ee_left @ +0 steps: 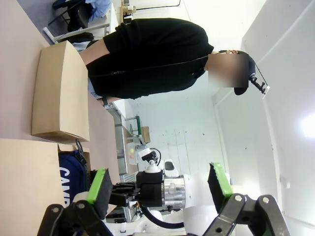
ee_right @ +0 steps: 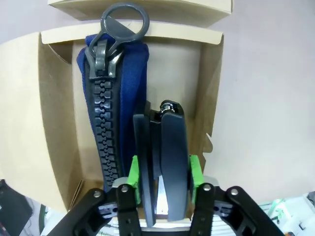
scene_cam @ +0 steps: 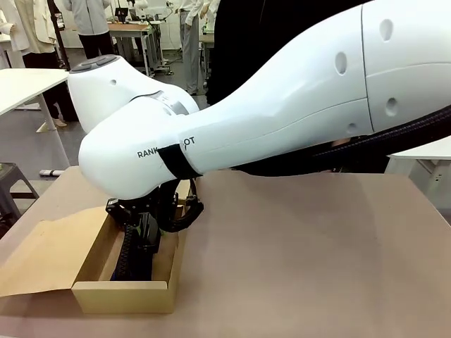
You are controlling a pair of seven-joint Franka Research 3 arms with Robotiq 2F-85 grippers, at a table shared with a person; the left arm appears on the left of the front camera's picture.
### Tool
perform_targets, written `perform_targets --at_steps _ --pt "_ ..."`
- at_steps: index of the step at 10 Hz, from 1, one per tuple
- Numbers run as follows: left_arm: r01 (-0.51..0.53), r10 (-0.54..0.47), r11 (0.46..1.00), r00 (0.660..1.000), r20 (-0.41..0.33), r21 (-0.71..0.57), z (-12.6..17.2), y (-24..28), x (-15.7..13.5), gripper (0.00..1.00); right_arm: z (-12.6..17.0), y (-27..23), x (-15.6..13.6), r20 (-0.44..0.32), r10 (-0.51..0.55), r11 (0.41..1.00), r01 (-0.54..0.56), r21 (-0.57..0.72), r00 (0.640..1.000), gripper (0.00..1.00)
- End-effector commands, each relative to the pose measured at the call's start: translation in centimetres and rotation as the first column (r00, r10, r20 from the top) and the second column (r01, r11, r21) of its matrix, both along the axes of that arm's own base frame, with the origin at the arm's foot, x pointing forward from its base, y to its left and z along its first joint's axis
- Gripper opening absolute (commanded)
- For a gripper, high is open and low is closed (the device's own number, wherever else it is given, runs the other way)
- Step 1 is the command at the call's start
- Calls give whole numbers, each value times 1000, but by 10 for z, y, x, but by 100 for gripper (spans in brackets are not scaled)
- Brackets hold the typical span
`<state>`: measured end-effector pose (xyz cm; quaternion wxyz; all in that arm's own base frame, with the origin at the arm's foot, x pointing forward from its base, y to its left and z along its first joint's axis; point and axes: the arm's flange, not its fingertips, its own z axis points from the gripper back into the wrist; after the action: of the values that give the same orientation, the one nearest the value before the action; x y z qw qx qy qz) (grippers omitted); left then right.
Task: Place items inside the box.
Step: Pick up a Pencil pouch or Stapler and place it inside the Mailer Box closest to the robot.
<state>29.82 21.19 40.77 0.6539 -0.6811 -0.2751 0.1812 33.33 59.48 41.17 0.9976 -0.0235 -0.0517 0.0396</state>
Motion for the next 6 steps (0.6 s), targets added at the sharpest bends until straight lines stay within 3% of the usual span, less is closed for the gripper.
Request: perform_targets --at_steps 1,6 --pt "2 -2 1000 1000 25 2 0 -2 -2 100 0 -11 -7 11 -25 999 24 29 1000 100" --pt "2 -2 1000 1000 25 2 0 -2 -2 100 -1 -16 -8 18 -46 998 45 35 999 100"
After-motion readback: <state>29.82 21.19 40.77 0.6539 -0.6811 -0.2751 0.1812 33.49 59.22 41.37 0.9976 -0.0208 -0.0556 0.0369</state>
